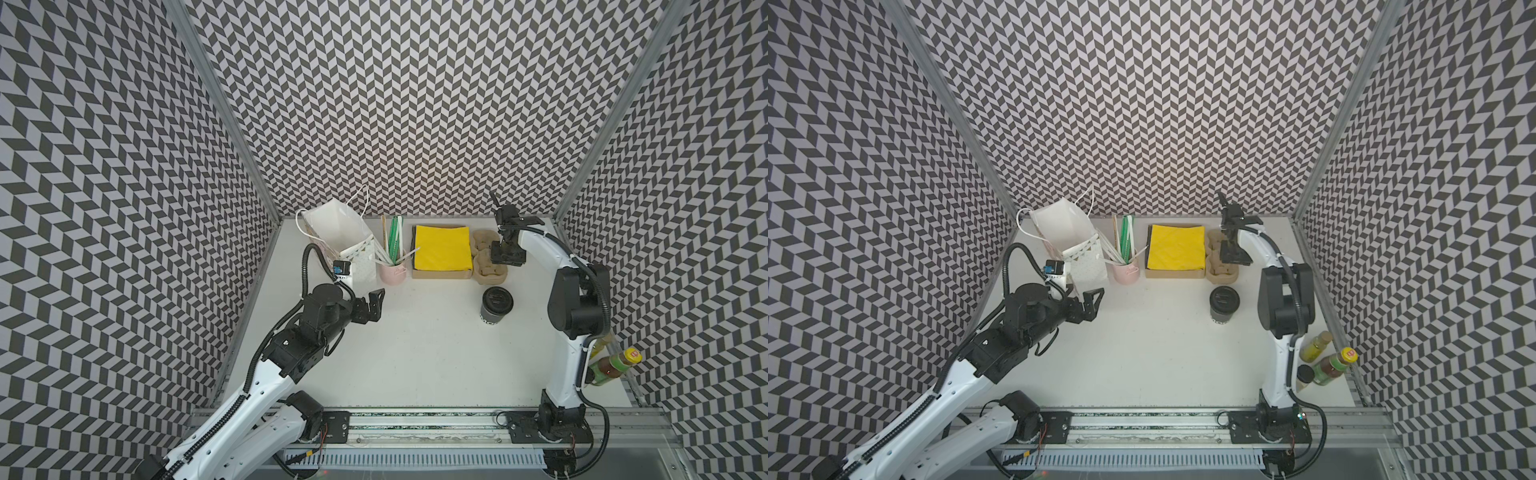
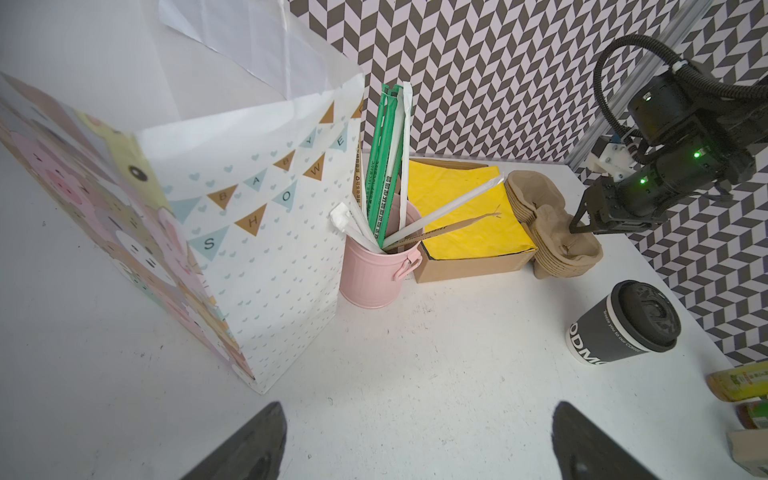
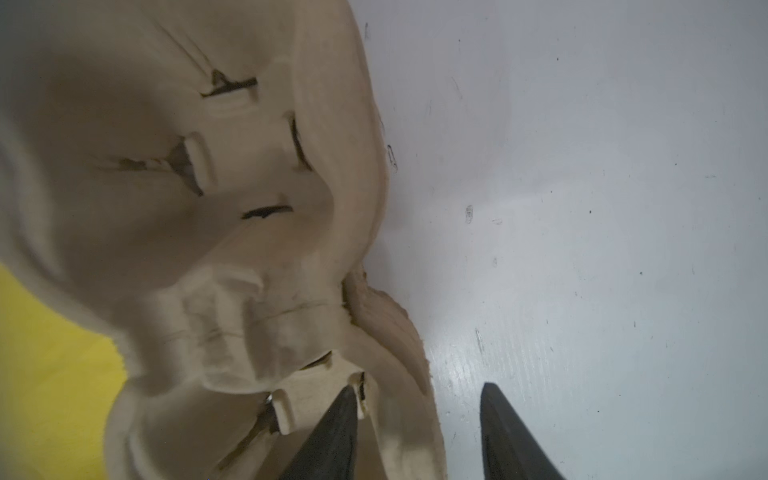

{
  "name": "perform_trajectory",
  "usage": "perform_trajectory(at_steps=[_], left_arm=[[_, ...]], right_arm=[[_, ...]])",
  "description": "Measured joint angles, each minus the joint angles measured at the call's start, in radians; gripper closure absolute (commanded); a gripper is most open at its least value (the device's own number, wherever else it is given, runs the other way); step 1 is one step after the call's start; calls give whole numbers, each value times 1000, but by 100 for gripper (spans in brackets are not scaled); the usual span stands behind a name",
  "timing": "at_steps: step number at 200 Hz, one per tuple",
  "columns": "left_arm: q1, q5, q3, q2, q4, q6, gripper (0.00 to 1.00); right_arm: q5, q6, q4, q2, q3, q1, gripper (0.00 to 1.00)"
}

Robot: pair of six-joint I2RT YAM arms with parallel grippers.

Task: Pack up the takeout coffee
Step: 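Lift the top pulp carrier off the stack with the right gripper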

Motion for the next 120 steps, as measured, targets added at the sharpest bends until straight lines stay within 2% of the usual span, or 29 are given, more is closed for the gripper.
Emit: perform_trajectory(at_steps=[43,120], left_arm=[[0,0,0,0,0,0,0],[0,0,0,0,0,0,0]], right_arm=[[-56,-1,26,-13,-13,-6,74],[-78,-1,36,-26,-36,-10,87]])
